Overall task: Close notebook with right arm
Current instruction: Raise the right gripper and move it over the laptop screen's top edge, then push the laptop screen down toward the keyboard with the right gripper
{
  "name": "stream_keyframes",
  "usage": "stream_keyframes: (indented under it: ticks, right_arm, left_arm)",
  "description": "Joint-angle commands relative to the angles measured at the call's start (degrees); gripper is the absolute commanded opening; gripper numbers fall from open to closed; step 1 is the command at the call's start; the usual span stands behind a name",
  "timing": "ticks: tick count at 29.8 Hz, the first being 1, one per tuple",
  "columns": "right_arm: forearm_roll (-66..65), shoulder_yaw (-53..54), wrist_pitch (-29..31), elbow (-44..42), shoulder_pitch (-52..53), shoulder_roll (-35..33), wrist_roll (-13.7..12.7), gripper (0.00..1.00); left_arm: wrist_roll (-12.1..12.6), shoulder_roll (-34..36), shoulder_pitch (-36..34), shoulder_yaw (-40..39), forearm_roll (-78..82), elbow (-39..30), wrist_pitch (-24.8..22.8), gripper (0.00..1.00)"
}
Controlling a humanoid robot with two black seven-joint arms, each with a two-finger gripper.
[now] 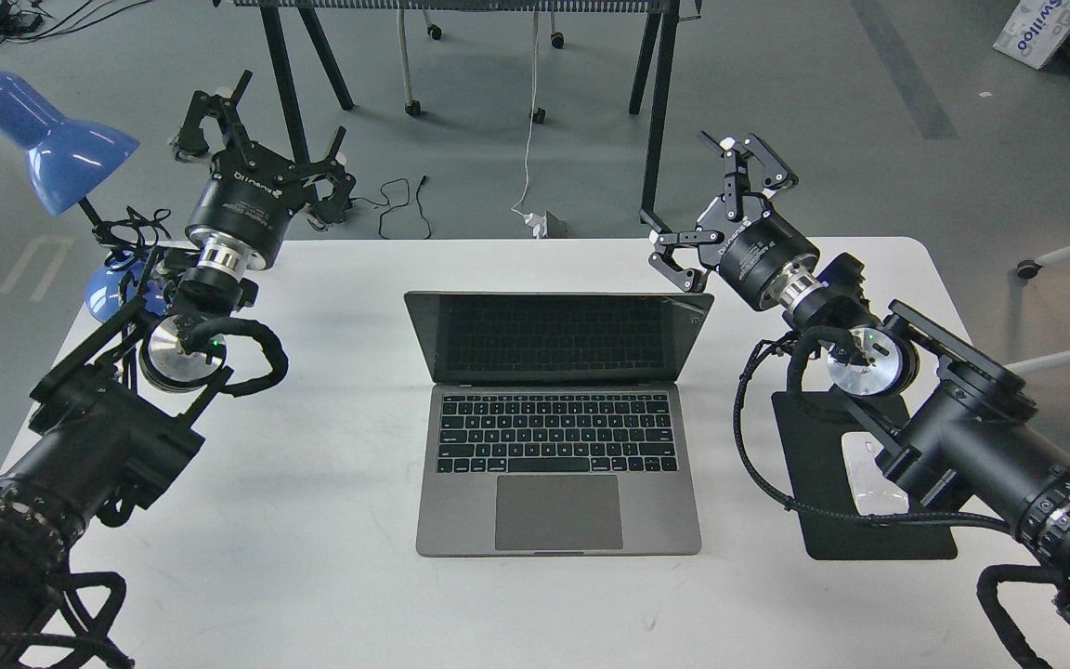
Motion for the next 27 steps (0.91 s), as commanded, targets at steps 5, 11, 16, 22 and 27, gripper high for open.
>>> stream_keyframes:
  ticks: [5,11,16,22,27]
  right_arm:
    - [-0.52,-4.97,0.14,8.86,-2.3,-5.66,-0.54,1.0]
    - [-0.7,-8.15,0.13,13.97,-3.79,-10.41,-0.54,1.0]
    - [-0.7,-12.44,0.13,16.87,-4.49,-13.58,-0.63,1.0]
    - [-0.96,-16.58,0.22,17.23,-5.9,-13.5,-0.54,1.0]
    - [-5.96,-19.31,-0.04,17.14,-7.21,-12.88,-0.36,1.0]
  left_arm:
    - [0.0,-0.01,0.09,0.0,0.0,0.01,-0.04,1.0]
    - [0.0,-0.01,0.09,0.0,0.0,0.01,-0.04,1.0]
    - [0.0,-0.01,0.09,0.09,0.0,0.01,-0.04,1.0]
    - [0.0,-0.01,0.09,0.0,0.0,0.01,-0.04,1.0]
    - [0.0,-0.01,0.17,0.0,0.0,0.01,-0.04,1.0]
